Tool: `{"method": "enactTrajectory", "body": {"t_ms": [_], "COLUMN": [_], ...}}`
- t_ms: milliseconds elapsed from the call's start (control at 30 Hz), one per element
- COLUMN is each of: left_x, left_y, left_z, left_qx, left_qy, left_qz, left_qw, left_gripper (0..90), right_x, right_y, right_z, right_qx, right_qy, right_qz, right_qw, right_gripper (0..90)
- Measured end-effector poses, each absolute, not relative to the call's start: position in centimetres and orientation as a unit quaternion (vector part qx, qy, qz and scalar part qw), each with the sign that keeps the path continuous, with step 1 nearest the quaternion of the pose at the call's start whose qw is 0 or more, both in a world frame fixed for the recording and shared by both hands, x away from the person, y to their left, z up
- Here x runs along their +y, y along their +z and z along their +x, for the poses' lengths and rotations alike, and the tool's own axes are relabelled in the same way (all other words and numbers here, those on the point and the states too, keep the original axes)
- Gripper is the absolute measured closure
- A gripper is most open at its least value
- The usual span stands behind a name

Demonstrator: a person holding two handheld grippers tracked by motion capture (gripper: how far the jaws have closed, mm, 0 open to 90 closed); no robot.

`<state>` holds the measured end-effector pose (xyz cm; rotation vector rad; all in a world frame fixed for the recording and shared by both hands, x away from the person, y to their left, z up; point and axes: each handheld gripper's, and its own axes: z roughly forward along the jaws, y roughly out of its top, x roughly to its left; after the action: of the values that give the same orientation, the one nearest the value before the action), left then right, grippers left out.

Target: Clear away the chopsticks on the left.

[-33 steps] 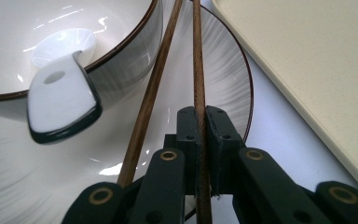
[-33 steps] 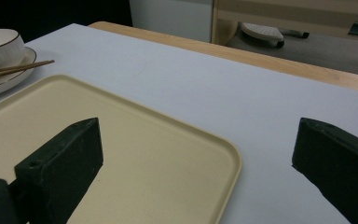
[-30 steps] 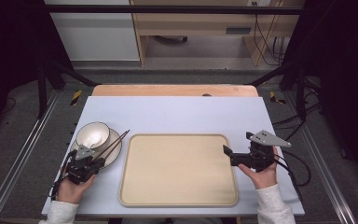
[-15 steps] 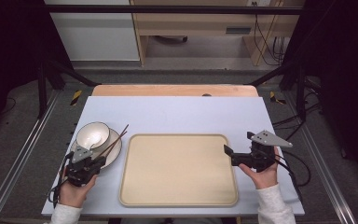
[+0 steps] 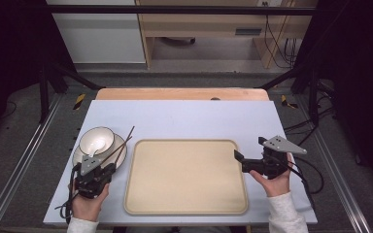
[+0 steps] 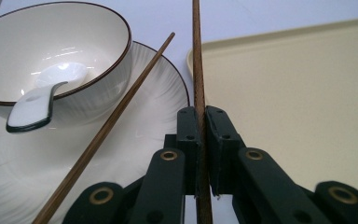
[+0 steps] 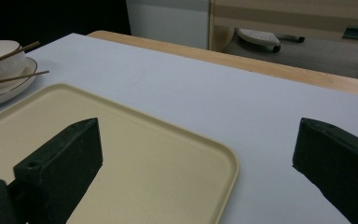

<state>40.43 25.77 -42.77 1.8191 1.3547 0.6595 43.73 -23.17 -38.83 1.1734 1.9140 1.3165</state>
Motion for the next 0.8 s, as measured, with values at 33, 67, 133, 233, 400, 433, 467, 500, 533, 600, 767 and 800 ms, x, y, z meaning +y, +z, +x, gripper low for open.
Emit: {"method": "enactTrajectory", "body": {"t_ms": [33, 67, 133, 233, 400, 433, 467, 500, 533, 600, 767, 800], "left_x": [25.3, 25.3, 24.7, 23.5, 22.5, 22.1, 22.1, 22.0, 21.8, 21.5, 20.9, 20.8], "left_y": [-42.7, -42.7, -42.6, -42.5, -42.2, -42.1, -42.1, -42.1, -42.0, -42.1, -42.7, -42.8], "left_z": [40.4, 40.4, 40.6, 40.9, 41.0, 41.0, 41.0, 41.0, 40.9, 40.8, 40.1, 40.0], "left_qx": [0.533, 0.533, 0.534, 0.536, 0.537, 0.538, 0.538, 0.541, 0.544, 0.549, 0.562, 0.564], "left_qy": [0.262, 0.262, 0.264, 0.265, 0.272, 0.277, 0.277, 0.277, 0.277, 0.278, 0.276, 0.276], "left_qz": [0.709, 0.709, 0.709, 0.706, 0.700, 0.696, 0.696, 0.692, 0.689, 0.680, 0.660, 0.655], "left_qw": [0.380, 0.380, 0.378, 0.379, 0.385, 0.385, 0.385, 0.389, 0.391, 0.399, 0.416, 0.420], "left_gripper": [84.3, 84.3, 84.3, 84.3, 84.3, 84.3, 84.3, 84.3, 84.3, 84.3, 84.3, 84.3], "right_x": [-23.1, -23.1, -23.1, -23.0, -23.0, -23.0, -23.0, -23.0, -23.0, -23.0, -22.9, -22.9], "right_y": [-38.8, -38.8, -38.8, -38.8, -38.7, -38.6, -38.6, -38.5, -38.4, -38.4, -38.4, -38.5], "right_z": [43.7, 43.7, 43.7, 43.7, 43.6, 43.5, 43.5, 43.5, 43.5, 43.4, 43.5, 43.5], "right_qx": [0.709, 0.709, 0.710, 0.711, 0.710, 0.709, 0.709, 0.708, 0.709, 0.708, 0.710, 0.710], "right_qy": [0.486, 0.486, 0.487, 0.486, 0.488, 0.490, 0.490, 0.491, 0.492, 0.493, 0.492, 0.493], "right_qz": [0.434, 0.434, 0.434, 0.432, 0.430, 0.429, 0.429, 0.429, 0.427, 0.427, 0.427, 0.426], "right_qw": [0.267, 0.267, 0.266, 0.268, 0.269, 0.269, 0.269, 0.270, 0.270, 0.269, 0.268, 0.267], "right_gripper": [1.8, 1.8, 1.8, 1.7, 1.7, 1.7, 1.7, 1.7, 1.6, 1.7, 1.7, 1.7]}}
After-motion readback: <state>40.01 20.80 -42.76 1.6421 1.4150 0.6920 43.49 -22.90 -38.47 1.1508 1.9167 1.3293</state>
